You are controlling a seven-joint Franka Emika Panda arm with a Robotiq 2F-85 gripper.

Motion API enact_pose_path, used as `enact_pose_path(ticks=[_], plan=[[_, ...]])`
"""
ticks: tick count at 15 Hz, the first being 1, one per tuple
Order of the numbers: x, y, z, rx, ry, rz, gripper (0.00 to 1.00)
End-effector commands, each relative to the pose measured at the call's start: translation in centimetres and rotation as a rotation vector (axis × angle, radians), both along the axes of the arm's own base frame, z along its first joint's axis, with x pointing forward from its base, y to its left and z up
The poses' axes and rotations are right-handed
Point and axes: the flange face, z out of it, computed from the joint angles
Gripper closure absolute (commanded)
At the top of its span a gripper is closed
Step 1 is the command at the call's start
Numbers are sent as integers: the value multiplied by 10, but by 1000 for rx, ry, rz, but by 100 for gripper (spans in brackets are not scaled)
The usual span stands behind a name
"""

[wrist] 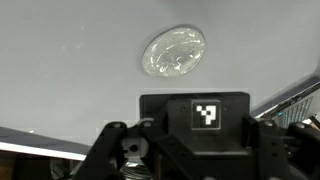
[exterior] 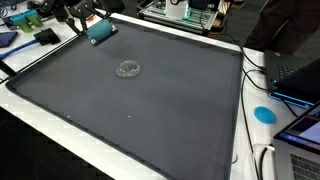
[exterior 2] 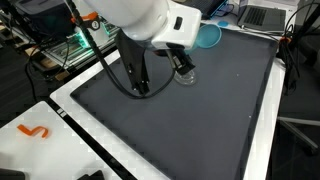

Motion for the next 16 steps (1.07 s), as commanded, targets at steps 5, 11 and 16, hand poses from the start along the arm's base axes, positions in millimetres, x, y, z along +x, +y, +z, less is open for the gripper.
enact_pose_path(ticks=[5,11,16], plan=[[-33,9,-6,11,-59,12,69],[-48,18,-9,3,-82,21,69],[-61,26,-11,2,-103,12,69]])
